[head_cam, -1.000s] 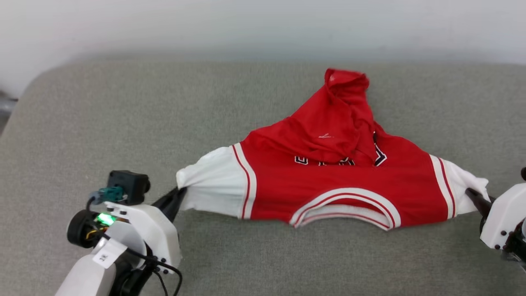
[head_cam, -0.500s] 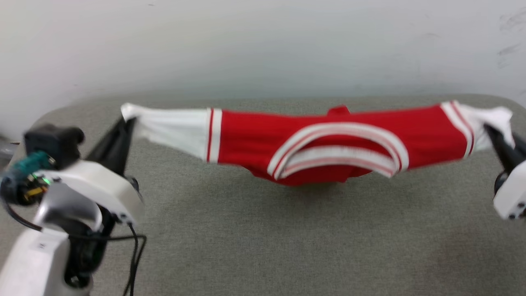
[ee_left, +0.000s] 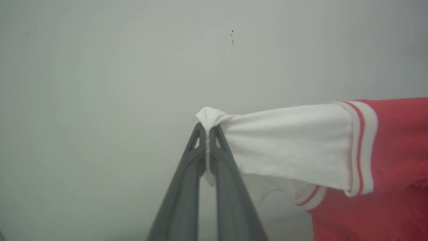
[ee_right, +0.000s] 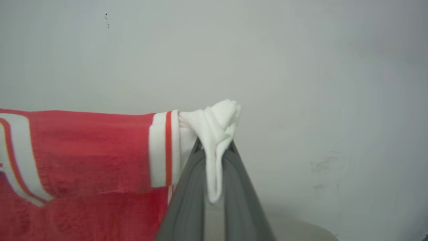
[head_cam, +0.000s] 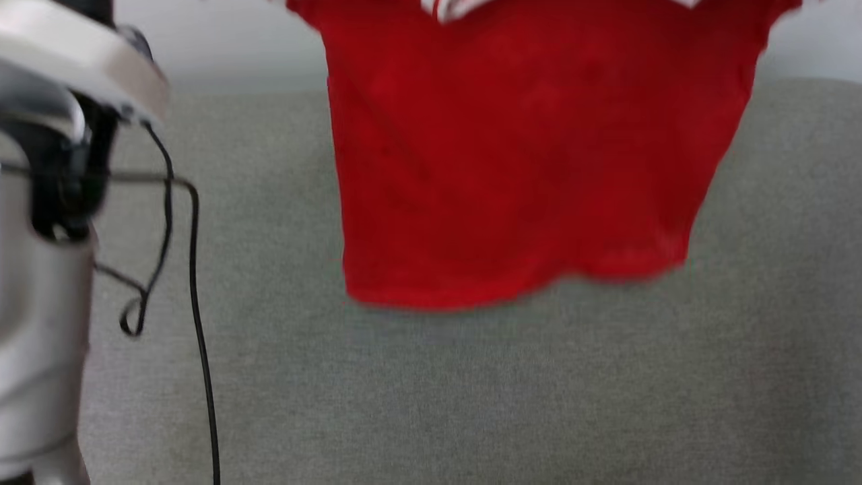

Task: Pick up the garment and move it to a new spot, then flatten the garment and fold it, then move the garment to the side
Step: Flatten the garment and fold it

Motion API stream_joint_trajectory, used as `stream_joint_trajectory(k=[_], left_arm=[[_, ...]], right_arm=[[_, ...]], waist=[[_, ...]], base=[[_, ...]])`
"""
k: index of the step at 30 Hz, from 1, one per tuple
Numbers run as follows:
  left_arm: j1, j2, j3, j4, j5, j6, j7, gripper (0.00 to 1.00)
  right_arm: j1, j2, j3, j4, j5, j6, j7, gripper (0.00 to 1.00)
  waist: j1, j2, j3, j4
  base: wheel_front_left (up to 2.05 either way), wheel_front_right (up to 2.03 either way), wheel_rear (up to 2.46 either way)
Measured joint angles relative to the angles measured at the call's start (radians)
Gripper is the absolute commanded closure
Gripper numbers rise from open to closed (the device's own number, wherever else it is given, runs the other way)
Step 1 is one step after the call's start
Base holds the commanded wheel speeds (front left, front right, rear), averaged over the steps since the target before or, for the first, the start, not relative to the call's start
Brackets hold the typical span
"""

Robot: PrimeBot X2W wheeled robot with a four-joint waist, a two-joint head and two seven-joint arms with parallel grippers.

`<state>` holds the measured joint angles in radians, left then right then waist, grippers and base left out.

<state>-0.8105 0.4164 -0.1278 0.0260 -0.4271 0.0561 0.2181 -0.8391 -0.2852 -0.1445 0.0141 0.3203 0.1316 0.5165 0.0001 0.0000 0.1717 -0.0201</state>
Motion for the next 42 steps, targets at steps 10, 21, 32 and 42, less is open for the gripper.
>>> stream_joint_trajectory(k=[10, 21, 32, 42], left_arm=[[-0.438, 0.022, -0.009, 0.301, 0.056, -0.060, -0.139, 1.00], [-0.690, 0.028, -0.021, 0.587, 0.054, -0.116, -0.203, 1.00], [-0.640, -0.019, -0.031, 0.846, -0.047, -0.176, -0.255, 1.00], [-0.290, -0.062, -0.099, 0.922, -0.180, -0.187, -0.362, 1.00]], right_arm=[[-0.434, 0.005, 0.025, 0.251, -0.068, 0.000, -0.122, 1.00], [-0.689, 0.081, 0.064, 0.558, -0.104, 0.000, -0.267, 1.00], [-0.656, 0.104, 0.188, 0.814, -0.023, 0.000, -0.398, 1.00], [-0.281, 0.048, 0.300, 0.874, 0.113, 0.000, -0.502, 1.00]], waist=[[0.0002, 0.0000, 0.190, -0.006], [0.0003, 0.0000, 0.373, -0.032], [0.0001, -0.0001, 0.426, -0.036], [0.0000, 0.0000, 0.309, -0.016]], base=[[0.00, 0.00, 0.00], [0.00, 0.00, 0.00], [0.00, 0.00, 0.00], [0.00, 0.00, 0.00]])
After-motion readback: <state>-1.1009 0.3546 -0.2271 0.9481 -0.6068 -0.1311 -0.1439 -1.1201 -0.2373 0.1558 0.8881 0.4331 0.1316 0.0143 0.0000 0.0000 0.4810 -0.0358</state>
